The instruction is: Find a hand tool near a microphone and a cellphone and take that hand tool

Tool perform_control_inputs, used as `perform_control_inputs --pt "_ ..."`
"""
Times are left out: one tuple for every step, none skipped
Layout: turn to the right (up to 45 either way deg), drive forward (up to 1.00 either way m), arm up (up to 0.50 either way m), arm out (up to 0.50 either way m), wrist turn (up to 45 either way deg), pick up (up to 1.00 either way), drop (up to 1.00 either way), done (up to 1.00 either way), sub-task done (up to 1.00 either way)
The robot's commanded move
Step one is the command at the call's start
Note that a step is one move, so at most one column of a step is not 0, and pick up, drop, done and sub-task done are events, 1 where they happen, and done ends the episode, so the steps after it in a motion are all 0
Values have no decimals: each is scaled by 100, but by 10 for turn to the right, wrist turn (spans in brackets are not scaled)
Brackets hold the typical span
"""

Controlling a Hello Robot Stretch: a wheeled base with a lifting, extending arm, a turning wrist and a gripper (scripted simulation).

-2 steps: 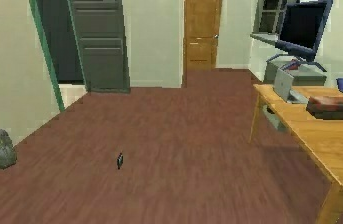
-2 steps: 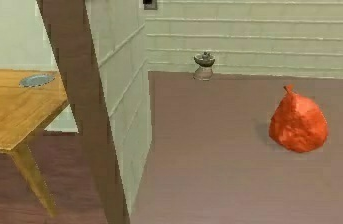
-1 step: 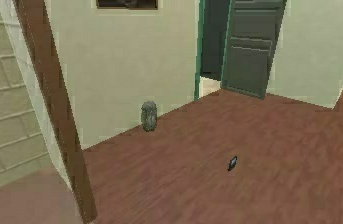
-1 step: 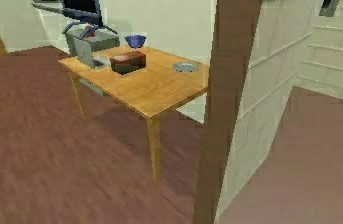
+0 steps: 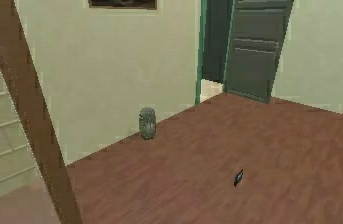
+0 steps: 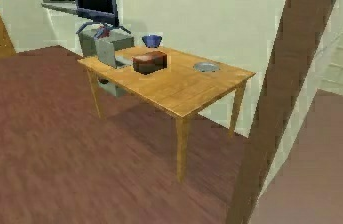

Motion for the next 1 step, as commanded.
perform_control_inputs --pt "420 0 0 0 0 0 0 0 0"
